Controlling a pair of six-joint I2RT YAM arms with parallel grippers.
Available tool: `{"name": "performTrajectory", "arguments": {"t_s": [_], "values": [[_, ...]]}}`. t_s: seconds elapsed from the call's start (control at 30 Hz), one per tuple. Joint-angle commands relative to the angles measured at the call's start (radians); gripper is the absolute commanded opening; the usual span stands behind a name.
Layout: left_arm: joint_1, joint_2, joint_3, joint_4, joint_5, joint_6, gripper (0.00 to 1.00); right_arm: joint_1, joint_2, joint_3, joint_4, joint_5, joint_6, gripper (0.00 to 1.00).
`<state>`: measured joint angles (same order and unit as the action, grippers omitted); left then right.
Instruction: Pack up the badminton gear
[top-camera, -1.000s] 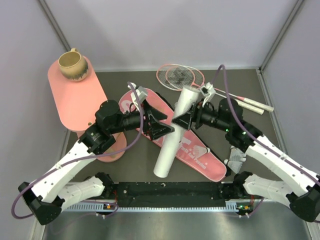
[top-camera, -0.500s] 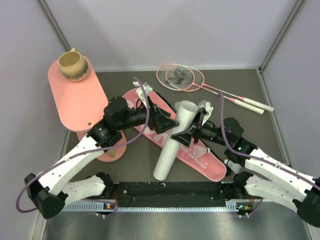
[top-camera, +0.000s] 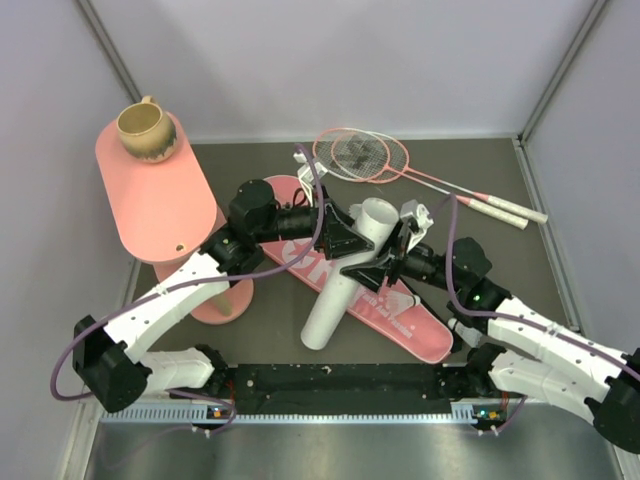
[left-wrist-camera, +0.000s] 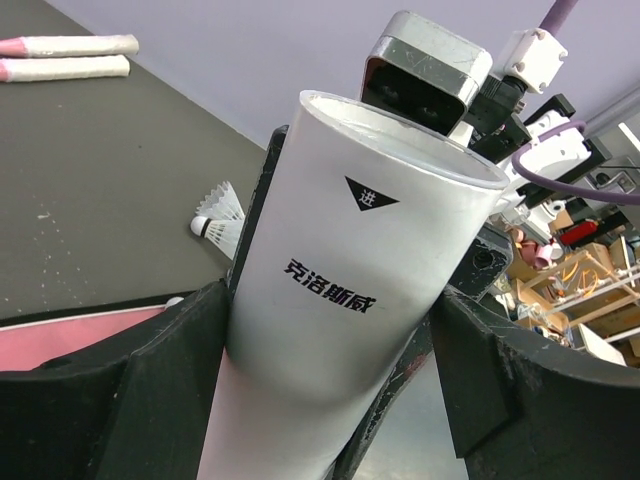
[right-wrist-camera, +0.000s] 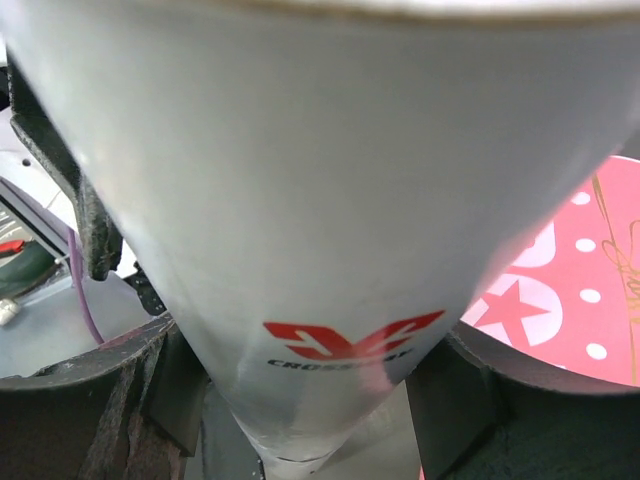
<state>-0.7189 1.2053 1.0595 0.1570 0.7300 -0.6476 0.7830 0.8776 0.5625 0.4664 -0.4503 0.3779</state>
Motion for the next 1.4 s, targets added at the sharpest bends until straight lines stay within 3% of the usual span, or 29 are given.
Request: {"name": "performTrajectory", "arguments": {"t_s": [0.0,0.1,0.13,0.17,0.2,0.37,0.5,0.6,0.63,0.8,1.0,1.03,1.2,1.37], "values": [[-0.004,0.014,0.040,0.090,0.057,0.002,0.80,0.013,0.015,0.004,0.132,-0.018,-0.016,0.23],[-0.002,0.028,0.042,0.092,0.066,0.008,0.79,0.015,0.026,0.013,0.130,-0.014,-0.017,0.26],[-0.004,0.036,0.045,0.092,0.072,0.017,0.75,0.018,0.029,0.014,0.127,-0.010,-0.017,0.27],[-0.002,0.036,0.048,0.081,0.074,0.025,0.61,0.018,0.031,0.019,0.109,-0.007,-0.016,0.28],[-0.004,0.039,0.054,0.066,0.071,0.035,0.57,0.021,0.029,0.023,0.098,0.010,-0.017,0.29],[-0.004,0.017,0.068,-0.039,0.046,0.193,0.47,0.021,0.006,0.028,-0.012,0.076,-0.005,0.53],[-0.002,-0.032,0.068,-0.151,-0.018,0.351,0.42,0.021,-0.014,0.095,-0.274,0.172,0.026,0.81],[-0.002,-0.070,0.050,-0.230,-0.061,0.477,0.40,0.019,-0.025,0.171,-0.460,0.202,0.000,0.97],[-0.002,-0.079,0.040,-0.241,-0.064,0.494,0.39,0.021,-0.046,0.177,-0.544,0.211,-0.008,0.98],[-0.002,-0.130,-0.024,-0.195,-0.073,0.479,0.38,0.021,-0.158,0.107,-0.530,0.165,-0.054,0.99],[-0.002,-0.136,-0.033,-0.036,-0.087,0.243,0.38,0.021,-0.163,-0.079,-0.090,0.113,0.081,0.99],[-0.002,-0.138,-0.039,0.011,-0.083,0.191,0.38,0.021,-0.116,-0.116,0.052,0.136,0.125,0.97],[-0.002,-0.145,-0.041,0.021,-0.107,0.183,0.38,0.047,-0.011,-0.082,0.152,0.179,0.147,0.89],[-0.004,-0.150,-0.050,0.036,-0.121,0.145,0.40,0.070,0.027,-0.085,0.218,0.202,0.145,0.67]]}}
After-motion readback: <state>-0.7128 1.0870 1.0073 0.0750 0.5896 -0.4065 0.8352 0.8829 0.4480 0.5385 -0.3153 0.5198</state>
